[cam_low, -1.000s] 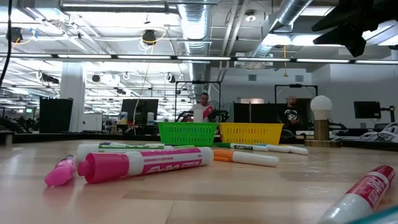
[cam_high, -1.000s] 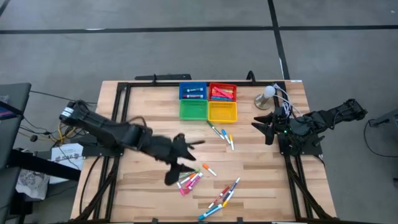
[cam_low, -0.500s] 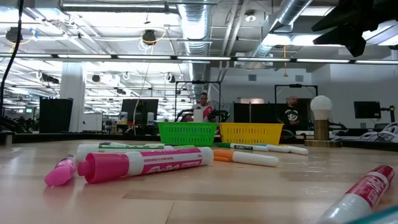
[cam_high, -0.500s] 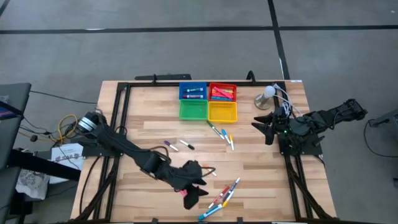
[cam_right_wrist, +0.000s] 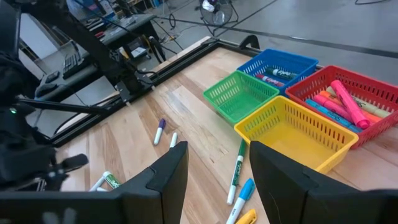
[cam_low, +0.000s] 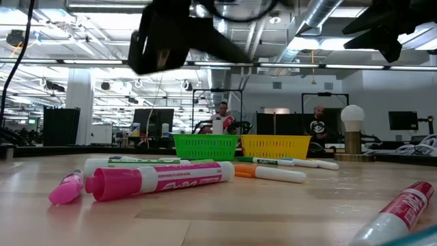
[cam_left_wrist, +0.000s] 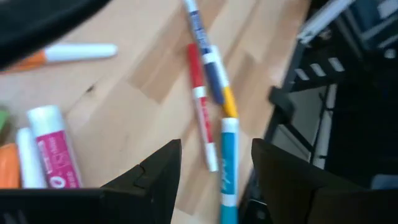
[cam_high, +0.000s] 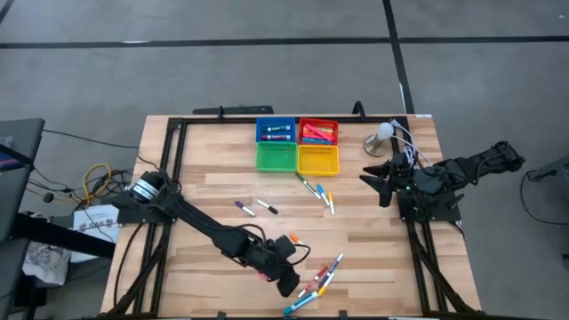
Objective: Pick & Place Markers
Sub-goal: Put the pink highlighter in the blue bin
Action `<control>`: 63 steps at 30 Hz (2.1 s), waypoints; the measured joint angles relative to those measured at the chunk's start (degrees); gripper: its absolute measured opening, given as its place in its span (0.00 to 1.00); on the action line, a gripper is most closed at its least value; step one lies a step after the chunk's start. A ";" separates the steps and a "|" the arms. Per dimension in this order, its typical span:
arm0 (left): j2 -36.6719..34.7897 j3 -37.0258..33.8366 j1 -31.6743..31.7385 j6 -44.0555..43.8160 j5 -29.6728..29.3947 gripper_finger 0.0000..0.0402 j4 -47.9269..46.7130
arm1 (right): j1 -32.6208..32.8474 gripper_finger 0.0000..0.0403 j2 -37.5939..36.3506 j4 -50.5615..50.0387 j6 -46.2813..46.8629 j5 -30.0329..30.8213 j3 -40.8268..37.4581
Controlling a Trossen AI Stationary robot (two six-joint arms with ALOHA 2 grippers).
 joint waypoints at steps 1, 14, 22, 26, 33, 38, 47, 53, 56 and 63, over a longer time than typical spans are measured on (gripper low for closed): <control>0.41 0.00 0.15 -0.46 -0.09 0.49 -0.26 | 0.00 0.40 -0.01 0.01 0.00 0.00 0.00; 2.76 0.00 1.74 -6.35 1.25 0.49 -10.01 | 0.00 0.40 -0.01 -0.01 0.00 0.00 0.00; 2.79 0.00 1.77 -8.19 1.43 0.49 -10.48 | -0.01 0.40 -0.01 -0.01 0.00 0.00 0.00; 2.79 0.00 1.77 -8.21 1.42 0.49 -10.54 | -0.01 0.40 0.00 -0.01 0.00 0.00 0.00; 2.91 -2.50 2.61 -10.81 1.97 0.49 -10.78 | -0.02 0.40 -0.01 -0.01 0.00 -0.02 0.00; 2.90 -3.84 2.98 -12.23 2.18 0.49 -10.57 | -0.01 0.40 -0.01 -0.01 0.00 -0.02 0.00; 2.90 -4.85 3.28 -12.67 3.35 0.49 -10.25 | -0.01 0.40 -0.01 -0.01 0.00 0.00 0.00; 2.90 -4.85 4.27 -12.50 3.31 0.49 -10.24 | -0.01 0.40 0.01 -0.01 0.00 0.00 0.00; 2.90 -4.83 4.45 -12.50 3.62 0.49 -10.24 | 0.00 0.40 0.00 -0.01 0.00 0.00 0.00; 2.89 -4.85 4.65 -12.47 3.21 0.49 -10.24 | 0.00 0.40 0.01 -0.01 0.00 0.00 0.00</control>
